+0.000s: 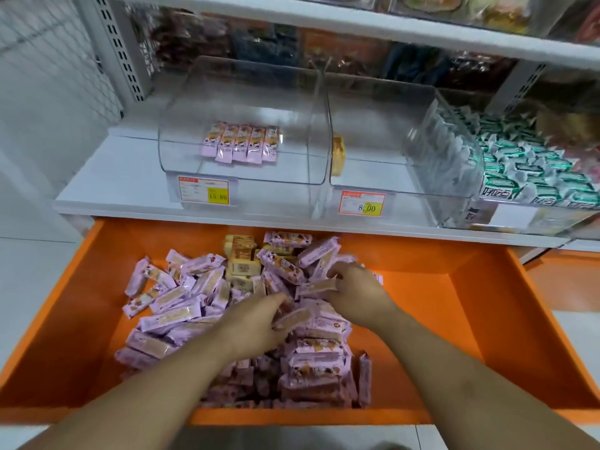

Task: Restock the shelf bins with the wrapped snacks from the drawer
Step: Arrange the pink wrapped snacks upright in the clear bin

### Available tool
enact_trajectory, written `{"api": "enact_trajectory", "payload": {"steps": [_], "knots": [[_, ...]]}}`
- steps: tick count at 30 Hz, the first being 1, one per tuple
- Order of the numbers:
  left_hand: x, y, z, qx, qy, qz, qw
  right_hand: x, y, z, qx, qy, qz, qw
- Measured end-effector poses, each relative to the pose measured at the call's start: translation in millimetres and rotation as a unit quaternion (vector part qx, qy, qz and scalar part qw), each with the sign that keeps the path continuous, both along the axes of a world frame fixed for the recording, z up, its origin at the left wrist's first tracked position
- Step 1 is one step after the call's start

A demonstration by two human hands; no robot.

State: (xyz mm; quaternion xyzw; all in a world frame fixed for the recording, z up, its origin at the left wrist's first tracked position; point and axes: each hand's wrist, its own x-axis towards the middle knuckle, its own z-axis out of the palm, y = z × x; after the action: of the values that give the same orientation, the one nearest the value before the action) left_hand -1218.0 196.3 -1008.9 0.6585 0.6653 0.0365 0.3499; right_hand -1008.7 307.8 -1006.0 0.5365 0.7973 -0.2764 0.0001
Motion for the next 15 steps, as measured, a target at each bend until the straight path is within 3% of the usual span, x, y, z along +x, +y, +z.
{"api": "enact_trajectory", "payload": {"steps": [4,9,15], "knots": [[-13,4,39,0.012,-0.016,0.05,0.999,10,-1,53,0.002,0.036,-0.027,0.999],[-28,4,108,0.043,-0.143,0.165,0.975,26,-16,134,-0.025,0.071,0.005,0.997],[-15,-16,161,0.025,-0.292,0.203,0.934,18,-50,190,-0.111,0.219,-0.019,0.969]]}}
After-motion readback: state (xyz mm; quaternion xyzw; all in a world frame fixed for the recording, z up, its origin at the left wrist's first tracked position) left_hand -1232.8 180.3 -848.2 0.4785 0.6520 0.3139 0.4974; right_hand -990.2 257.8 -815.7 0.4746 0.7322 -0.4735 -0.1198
